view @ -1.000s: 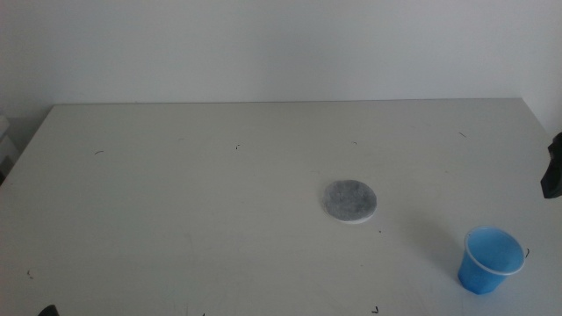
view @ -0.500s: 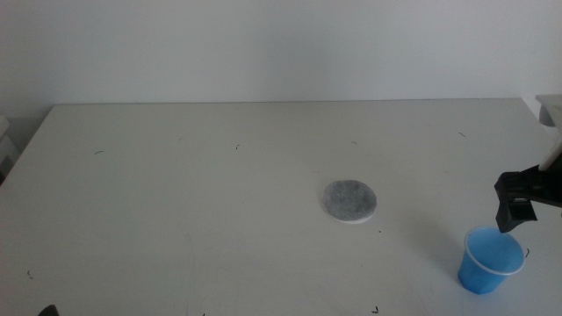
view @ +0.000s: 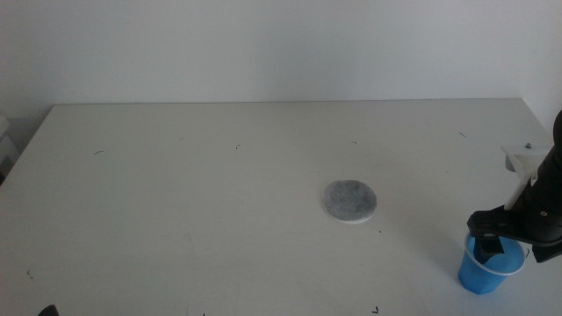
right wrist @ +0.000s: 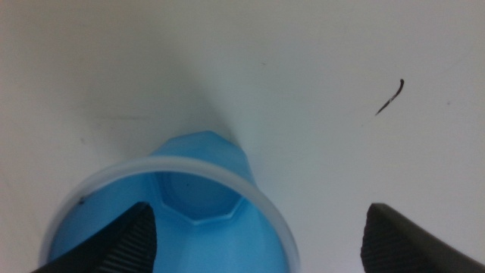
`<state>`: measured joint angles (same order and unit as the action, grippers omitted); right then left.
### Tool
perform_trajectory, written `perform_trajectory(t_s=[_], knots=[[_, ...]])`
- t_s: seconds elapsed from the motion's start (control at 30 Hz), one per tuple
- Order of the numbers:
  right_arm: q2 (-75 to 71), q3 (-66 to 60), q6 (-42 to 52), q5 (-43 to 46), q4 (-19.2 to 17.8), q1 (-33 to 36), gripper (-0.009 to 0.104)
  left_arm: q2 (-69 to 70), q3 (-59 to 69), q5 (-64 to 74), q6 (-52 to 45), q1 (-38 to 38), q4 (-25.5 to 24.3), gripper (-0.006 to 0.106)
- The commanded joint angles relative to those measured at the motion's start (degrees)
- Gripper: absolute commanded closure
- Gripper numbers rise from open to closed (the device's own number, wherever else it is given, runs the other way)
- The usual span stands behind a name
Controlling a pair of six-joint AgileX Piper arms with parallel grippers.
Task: Place an empty cup on a cup mat.
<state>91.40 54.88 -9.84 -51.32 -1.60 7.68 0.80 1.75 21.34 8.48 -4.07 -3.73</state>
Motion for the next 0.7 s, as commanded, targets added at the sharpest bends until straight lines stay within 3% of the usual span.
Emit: perform_trajectory(t_s=[0.0,0.13,0.47,0.5,0.67], knots=[[-0.79,0.47,-0.04,2.09,-0.55,-0.02,0.01,0.18,-0.34,-3.84,0.62,0.06,-0.02,-0.005],[0.06,0.32,-0.04,3.48,-0.55,-0.02,0.024,0.18,-0.34,-3.84,0.62,0.06,-0.02,-0.005],[0.14,0.32,-0.04,4.24,-0.55,-0.02,0.092,0.18,-0.34,-3.84,0.62,0.06,-0.02,-0.005],[0.08,0.32,-0.04,4.24,-0.43,-0.02,0.096,0.18,-0.34,-3.84,0.62,0.06,-0.02,-0.005],[-2.17,0.83,-0.86,3.42,0.57,0.04,0.096,0.18,-0.34,-3.84,0.62,0.06,-0.02,-0.005]])
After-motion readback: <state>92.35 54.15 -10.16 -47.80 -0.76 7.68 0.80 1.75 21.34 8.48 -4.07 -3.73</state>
